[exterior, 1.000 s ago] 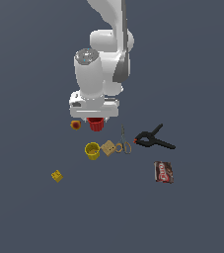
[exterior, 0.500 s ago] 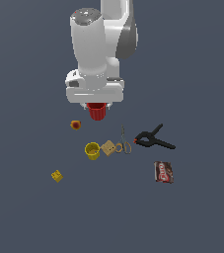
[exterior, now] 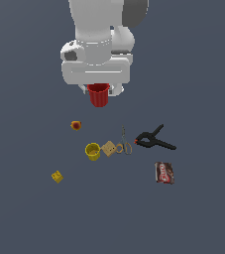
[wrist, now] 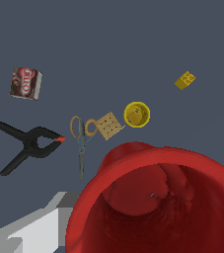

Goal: Pick up a designated object from a clutter of objects.

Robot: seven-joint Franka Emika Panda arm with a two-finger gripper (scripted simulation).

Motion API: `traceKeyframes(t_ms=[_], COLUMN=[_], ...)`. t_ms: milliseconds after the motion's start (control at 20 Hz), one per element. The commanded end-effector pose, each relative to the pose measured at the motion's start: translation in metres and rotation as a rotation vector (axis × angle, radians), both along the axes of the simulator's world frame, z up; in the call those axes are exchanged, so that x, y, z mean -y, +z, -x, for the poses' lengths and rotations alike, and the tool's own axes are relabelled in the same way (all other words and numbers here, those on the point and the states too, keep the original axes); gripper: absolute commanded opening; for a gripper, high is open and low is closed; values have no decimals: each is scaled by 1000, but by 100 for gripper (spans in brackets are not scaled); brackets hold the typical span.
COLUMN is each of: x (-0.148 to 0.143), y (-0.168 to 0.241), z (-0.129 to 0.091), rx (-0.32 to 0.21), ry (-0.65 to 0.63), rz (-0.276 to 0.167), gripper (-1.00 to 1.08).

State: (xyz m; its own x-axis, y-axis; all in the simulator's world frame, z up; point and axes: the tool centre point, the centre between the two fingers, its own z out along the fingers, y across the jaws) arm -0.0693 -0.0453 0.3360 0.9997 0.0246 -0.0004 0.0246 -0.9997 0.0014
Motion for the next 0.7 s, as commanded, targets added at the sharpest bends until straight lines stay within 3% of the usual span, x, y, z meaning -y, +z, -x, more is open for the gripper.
traceKeyframes(t_ms=[0,650], x=[-3,-8], y=[18,53], z=[-2,-10], rx=[0,0], ry=[0,1], rz=[0,-1], gripper=[-100,-100])
